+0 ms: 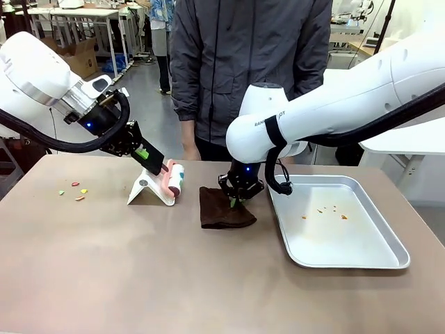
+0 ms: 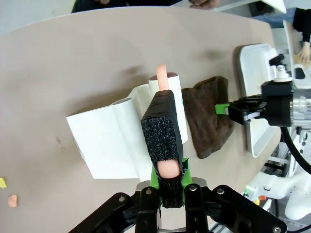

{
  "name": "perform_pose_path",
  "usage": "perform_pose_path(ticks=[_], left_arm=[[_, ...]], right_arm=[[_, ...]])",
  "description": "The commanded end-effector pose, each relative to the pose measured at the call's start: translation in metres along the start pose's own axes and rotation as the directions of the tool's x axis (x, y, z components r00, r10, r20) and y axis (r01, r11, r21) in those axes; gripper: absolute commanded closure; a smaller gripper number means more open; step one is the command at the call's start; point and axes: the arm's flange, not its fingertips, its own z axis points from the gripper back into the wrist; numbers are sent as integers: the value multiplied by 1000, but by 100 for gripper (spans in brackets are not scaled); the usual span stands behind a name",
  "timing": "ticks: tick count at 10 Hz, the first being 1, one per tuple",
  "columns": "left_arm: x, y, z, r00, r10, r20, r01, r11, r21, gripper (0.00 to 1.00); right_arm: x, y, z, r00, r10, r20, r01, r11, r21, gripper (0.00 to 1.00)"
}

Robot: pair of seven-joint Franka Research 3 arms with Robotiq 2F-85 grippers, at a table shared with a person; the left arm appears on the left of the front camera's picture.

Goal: Clean the surface of the table.
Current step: Hold the Lint Roller with your left hand and the towel with your right hand.

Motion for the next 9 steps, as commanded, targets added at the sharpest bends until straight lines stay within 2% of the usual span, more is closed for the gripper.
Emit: perform_pose_path(ticks=[1,3,5,6,8,9], left_arm=[[-16,-3,13,999,-42,22,45,992,-121,100],[-27,-3,27,998,-54,35,61,974,-220,100],[-43,5,49,998,-47,48,60,941,-333,100],[-52,13,61,998,-59,15,60,913,-403,100],[-72,40,87,999,-16,30,28,884,-466,100],[-84,58,100,998,6,69,28,879,-476,100]], right_arm=[[-8,-22,10,999,22,-27,-17,988,157,100],[-12,-43,28,997,69,-41,-51,939,340,100],[-20,-73,46,977,194,-93,-100,795,599,100],[-22,-85,51,955,269,-127,-107,708,698,100],[-31,-108,56,926,357,-120,-111,562,820,100],[-42,-123,60,917,379,-125,-104,529,843,100]])
